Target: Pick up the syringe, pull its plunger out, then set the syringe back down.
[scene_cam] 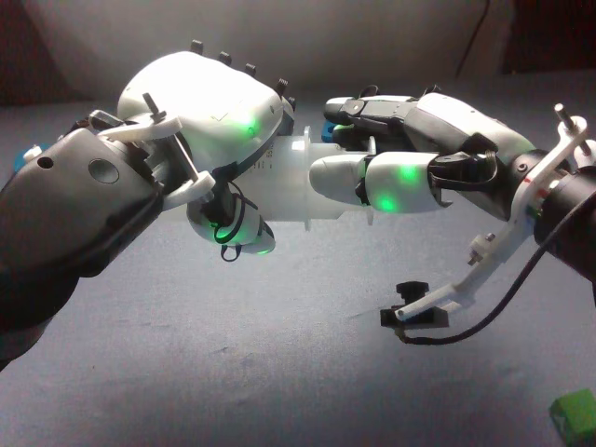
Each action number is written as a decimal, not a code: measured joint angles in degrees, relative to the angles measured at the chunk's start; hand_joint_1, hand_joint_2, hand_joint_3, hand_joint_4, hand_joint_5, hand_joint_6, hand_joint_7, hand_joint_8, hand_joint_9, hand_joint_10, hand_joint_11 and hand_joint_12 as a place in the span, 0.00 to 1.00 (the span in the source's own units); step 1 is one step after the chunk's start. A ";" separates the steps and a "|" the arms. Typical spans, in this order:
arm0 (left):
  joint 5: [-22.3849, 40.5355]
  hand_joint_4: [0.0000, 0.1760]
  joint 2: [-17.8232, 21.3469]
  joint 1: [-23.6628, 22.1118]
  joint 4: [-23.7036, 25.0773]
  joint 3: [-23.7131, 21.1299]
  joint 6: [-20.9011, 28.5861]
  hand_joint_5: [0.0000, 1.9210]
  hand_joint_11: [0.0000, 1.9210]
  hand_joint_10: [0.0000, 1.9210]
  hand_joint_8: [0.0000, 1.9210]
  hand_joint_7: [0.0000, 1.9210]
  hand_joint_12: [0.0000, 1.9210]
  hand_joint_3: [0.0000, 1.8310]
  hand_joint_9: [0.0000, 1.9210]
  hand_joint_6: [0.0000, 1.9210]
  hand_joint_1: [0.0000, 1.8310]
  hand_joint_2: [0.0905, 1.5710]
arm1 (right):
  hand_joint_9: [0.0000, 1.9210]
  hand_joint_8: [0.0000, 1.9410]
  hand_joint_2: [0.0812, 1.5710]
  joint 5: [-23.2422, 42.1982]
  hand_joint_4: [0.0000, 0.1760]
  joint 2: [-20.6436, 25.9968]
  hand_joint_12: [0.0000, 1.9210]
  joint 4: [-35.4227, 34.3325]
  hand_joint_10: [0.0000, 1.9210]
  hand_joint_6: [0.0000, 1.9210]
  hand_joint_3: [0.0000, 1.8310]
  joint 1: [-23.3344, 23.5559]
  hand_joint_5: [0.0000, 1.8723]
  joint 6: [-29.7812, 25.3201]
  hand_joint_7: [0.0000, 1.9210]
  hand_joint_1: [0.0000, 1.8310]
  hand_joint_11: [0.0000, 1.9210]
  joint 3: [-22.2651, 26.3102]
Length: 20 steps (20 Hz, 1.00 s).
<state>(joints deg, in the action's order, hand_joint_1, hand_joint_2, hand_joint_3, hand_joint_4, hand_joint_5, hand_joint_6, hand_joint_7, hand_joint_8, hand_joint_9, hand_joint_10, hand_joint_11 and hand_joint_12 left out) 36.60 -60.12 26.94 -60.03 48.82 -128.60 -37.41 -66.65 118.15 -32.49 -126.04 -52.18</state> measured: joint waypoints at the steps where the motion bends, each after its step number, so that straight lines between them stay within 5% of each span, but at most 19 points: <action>1: -0.07 0.00 0.00 0.00 0.00 0.00 -0.02 0.53 0.45 0.51 0.48 0.53 0.77 0.00 0.53 0.33 0.82 0.67 | 0.25 0.01 0.71 0.07 0.00 0.04 0.58 0.02 0.01 0.01 0.01 -0.11 0.20 -0.02 0.26 0.45 0.03 0.00; 13: -1.05 0.00 0.00 0.00 -0.02 0.00 -0.72 0.52 0.41 0.53 0.50 0.53 0.80 0.00 0.51 0.34 0.82 0.67 | 0.49 0.03 0.75 -0.20 0.00 0.90 0.63 0.81 0.07 0.03 0.00 -1.03 0.40 0.11 0.47 0.58 0.27 0.02; 14: -1.25 0.00 0.00 0.02 -0.11 0.00 -0.79 0.51 0.41 0.53 0.51 0.53 0.80 0.00 0.51 0.35 0.82 0.68 | 0.51 0.44 0.75 -0.17 0.00 0.96 0.63 0.76 0.10 0.59 0.00 -1.05 0.36 0.24 0.50 0.64 0.32 0.02; 15: -1.29 0.00 0.00 0.02 -0.31 0.00 -0.79 0.50 0.41 0.53 0.51 0.53 0.80 0.00 0.51 0.36 0.82 0.68 | 0.43 0.57 0.77 -0.35 0.00 1.03 0.68 0.96 0.62 0.73 0.00 -1.27 0.31 0.24 0.44 0.71 0.33 0.02; 16: -1.51 0.00 0.00 0.02 -0.13 0.00 -0.90 0.50 0.40 0.54 0.51 0.53 0.80 0.00 0.51 0.37 0.82 0.68 | 0.41 0.62 0.78 -0.26 0.00 1.09 0.70 1.25 0.75 0.74 0.00 -1.27 0.29 0.24 0.42 0.73 0.34 0.02; 20: -2.40 0.00 0.00 0.00 -0.09 0.20 -1.03 0.48 0.42 0.54 0.52 0.51 0.80 0.00 0.51 0.39 0.82 0.68 | 0.41 0.64 0.77 -0.20 0.00 1.20 0.73 1.73 0.77 0.68 0.00 -1.25 0.31 0.11 0.43 0.73 0.39 0.20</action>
<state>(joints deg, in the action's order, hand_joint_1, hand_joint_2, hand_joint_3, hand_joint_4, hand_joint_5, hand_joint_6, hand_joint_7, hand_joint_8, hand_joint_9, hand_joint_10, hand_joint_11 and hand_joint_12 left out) 34.20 -60.12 26.94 -60.12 49.01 -129.62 -37.60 -65.45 119.87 -33.74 -125.93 -51.99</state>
